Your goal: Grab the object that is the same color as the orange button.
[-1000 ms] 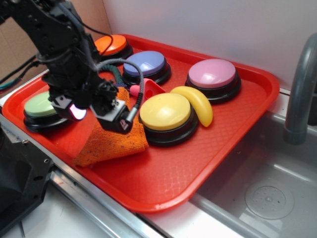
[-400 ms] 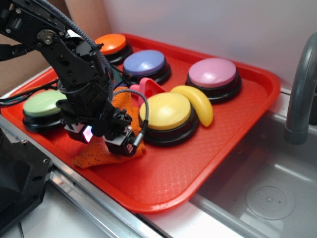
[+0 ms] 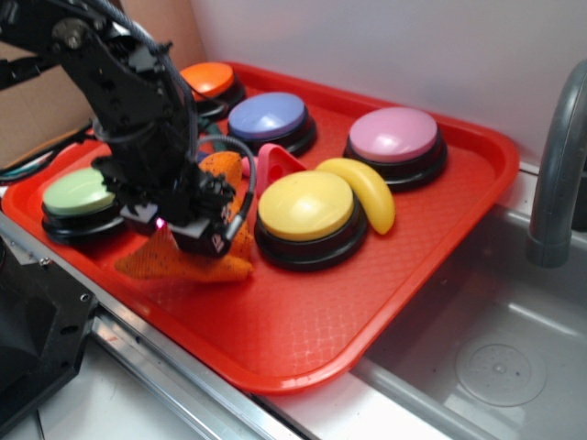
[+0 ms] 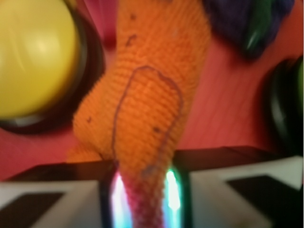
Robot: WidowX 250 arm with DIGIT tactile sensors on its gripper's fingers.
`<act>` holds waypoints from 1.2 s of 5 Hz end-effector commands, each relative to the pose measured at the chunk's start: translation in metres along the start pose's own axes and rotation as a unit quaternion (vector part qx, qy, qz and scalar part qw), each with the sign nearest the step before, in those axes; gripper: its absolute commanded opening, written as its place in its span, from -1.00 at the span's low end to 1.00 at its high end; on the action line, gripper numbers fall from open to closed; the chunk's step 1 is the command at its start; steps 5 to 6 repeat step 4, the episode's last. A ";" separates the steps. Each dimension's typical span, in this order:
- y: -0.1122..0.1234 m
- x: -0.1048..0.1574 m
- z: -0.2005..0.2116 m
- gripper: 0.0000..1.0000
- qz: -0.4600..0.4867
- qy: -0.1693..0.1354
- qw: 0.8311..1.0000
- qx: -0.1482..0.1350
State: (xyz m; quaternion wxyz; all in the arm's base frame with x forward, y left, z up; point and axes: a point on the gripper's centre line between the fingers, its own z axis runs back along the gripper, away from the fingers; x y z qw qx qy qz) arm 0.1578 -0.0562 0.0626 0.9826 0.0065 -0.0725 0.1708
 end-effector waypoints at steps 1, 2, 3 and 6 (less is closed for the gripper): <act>0.028 0.038 0.072 -1.00 -0.010 0.001 1.000 -0.012; 0.051 0.054 0.109 -1.00 -0.001 -0.015 1.000 -0.025; 0.070 0.055 0.138 -1.00 0.007 -0.044 0.998 -0.036; 0.078 0.052 0.145 -1.00 0.006 -0.038 0.998 -0.039</act>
